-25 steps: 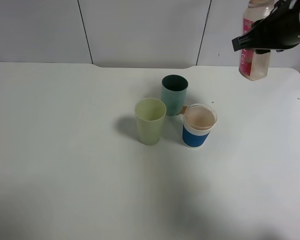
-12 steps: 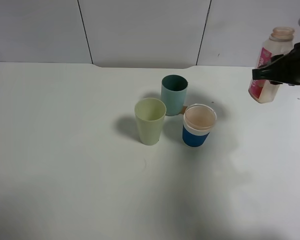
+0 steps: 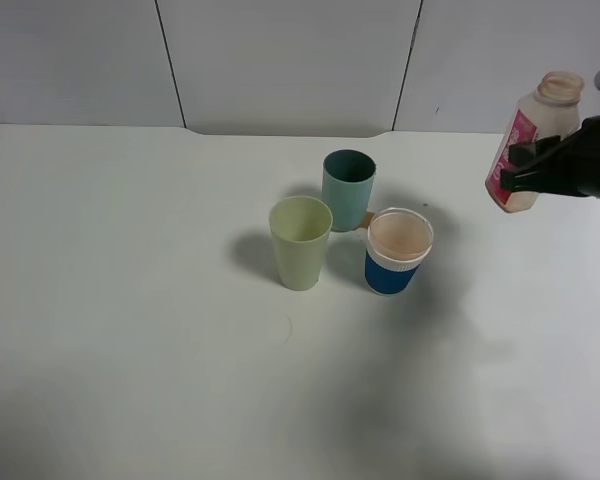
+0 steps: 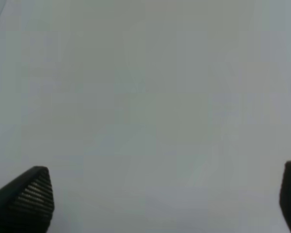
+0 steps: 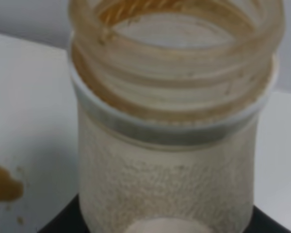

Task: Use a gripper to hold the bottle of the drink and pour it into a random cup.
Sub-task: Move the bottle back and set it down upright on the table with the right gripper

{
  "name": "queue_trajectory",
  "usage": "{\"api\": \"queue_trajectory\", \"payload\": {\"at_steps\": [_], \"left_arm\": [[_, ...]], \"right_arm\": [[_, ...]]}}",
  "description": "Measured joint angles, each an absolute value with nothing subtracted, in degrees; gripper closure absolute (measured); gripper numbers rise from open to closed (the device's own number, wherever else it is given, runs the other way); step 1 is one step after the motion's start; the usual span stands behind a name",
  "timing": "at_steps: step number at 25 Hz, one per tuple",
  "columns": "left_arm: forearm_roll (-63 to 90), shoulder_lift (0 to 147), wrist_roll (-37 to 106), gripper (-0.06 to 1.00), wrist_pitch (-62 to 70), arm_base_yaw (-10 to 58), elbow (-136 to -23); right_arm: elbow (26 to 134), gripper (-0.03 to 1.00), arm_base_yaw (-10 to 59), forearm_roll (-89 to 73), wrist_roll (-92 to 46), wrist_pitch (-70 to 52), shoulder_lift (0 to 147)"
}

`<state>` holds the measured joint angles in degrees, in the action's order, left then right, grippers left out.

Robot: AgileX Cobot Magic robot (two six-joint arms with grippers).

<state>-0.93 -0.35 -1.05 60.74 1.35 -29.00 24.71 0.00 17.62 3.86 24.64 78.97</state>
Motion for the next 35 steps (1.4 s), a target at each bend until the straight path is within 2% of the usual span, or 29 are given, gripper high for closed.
{"api": "queue_trajectory", "payload": {"at_steps": [13,23,35], "left_arm": [[-0.93,-0.35,-1.05,0.02,60.74,1.35,-29.0],[-0.93,-0.35,-1.05,0.02,60.74,1.35,-29.0],[-0.93,-0.35,-1.05,0.02,60.74,1.35,-29.0]], "right_arm": [[22.01,0.61,0.0,15.4,-0.67,38.0,96.34],[22.01,0.61,0.0,15.13,-4.49,46.46,101.1],[22.01,0.61,0.0,15.13,-6.21,48.12,101.82]]}}
